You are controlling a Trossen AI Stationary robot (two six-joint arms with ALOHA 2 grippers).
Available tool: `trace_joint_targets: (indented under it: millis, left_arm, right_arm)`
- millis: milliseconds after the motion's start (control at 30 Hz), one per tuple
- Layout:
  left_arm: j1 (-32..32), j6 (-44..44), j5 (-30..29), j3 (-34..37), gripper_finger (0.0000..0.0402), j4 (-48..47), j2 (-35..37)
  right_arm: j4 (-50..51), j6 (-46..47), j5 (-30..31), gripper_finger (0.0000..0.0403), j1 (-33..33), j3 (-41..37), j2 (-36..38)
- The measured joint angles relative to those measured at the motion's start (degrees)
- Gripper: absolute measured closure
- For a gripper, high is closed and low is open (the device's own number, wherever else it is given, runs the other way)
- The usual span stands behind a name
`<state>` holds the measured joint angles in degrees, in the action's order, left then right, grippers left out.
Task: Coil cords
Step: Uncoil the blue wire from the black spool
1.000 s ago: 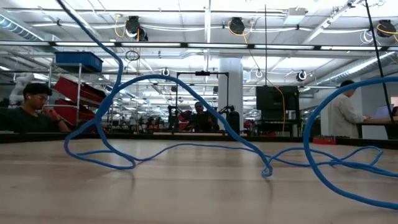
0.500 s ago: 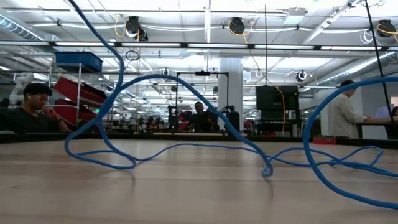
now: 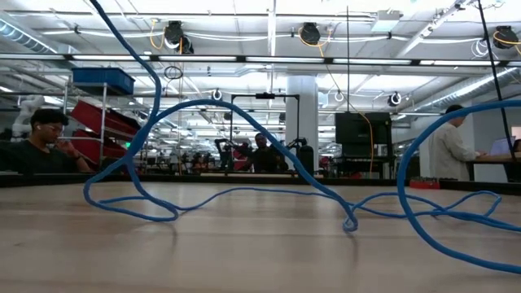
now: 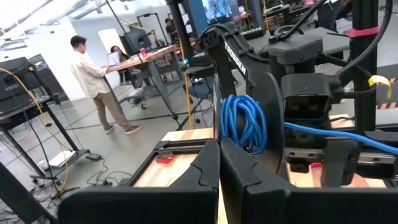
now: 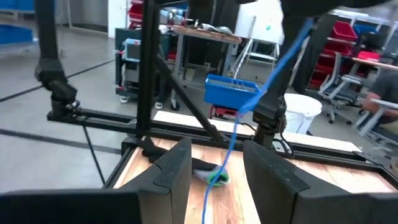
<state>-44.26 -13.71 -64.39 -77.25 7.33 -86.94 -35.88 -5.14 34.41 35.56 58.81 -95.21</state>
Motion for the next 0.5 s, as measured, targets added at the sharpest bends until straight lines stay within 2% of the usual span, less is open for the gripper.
trace_joint_targets:
  millis: [500]
  left_arm:
    - [-0.01,1.46,0.53,0.0,0.0401,-0.2,-0.07]
  right_arm:
    - [-5.68,-2.87,1.26,0.0271,-0.75,0.12,-1.38]
